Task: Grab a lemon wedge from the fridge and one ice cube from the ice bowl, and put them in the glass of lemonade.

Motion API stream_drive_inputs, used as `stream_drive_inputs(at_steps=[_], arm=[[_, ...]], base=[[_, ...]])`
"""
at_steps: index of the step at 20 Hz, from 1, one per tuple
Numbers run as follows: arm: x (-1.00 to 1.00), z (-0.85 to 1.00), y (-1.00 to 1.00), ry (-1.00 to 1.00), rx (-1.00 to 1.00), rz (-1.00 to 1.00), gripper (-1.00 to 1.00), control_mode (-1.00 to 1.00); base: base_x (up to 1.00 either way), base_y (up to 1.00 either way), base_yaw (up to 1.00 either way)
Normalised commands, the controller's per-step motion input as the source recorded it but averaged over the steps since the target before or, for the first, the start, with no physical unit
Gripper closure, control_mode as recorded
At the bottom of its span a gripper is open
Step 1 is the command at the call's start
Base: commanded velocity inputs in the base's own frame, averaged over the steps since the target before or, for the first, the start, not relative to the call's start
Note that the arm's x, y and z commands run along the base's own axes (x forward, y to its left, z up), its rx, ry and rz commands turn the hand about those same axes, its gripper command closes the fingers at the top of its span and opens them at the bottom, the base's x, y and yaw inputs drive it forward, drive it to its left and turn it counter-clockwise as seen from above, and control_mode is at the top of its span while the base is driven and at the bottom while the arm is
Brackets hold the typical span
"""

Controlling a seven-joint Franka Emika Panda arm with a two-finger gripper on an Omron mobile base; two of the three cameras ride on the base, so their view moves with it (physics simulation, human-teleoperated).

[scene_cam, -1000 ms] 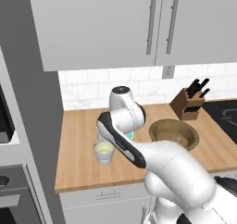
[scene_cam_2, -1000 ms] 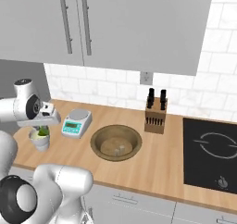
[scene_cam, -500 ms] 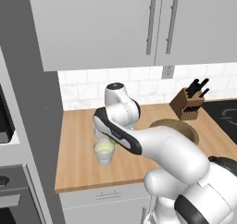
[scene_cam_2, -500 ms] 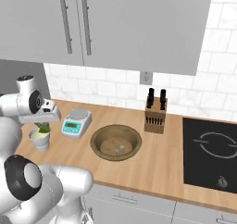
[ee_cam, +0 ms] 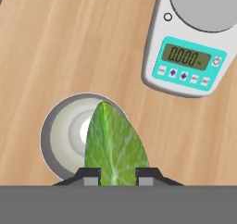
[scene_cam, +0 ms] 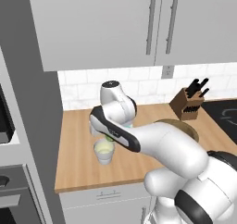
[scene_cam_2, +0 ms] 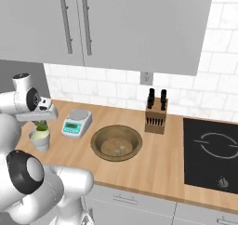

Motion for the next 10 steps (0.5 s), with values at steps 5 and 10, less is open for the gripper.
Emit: stream_drive_inputs(at_steps=[5, 10], arm=[[-0.01, 0.0, 0.15, -0.08, 0.0, 0.01, 1.0, -1.0], [0.0, -0.14, 0.08, -0.08, 0.07, 0.06, 1.0, -1.0]], base=[[0.0, 0.0, 0.0], [0.0, 0.0, 0.0]])
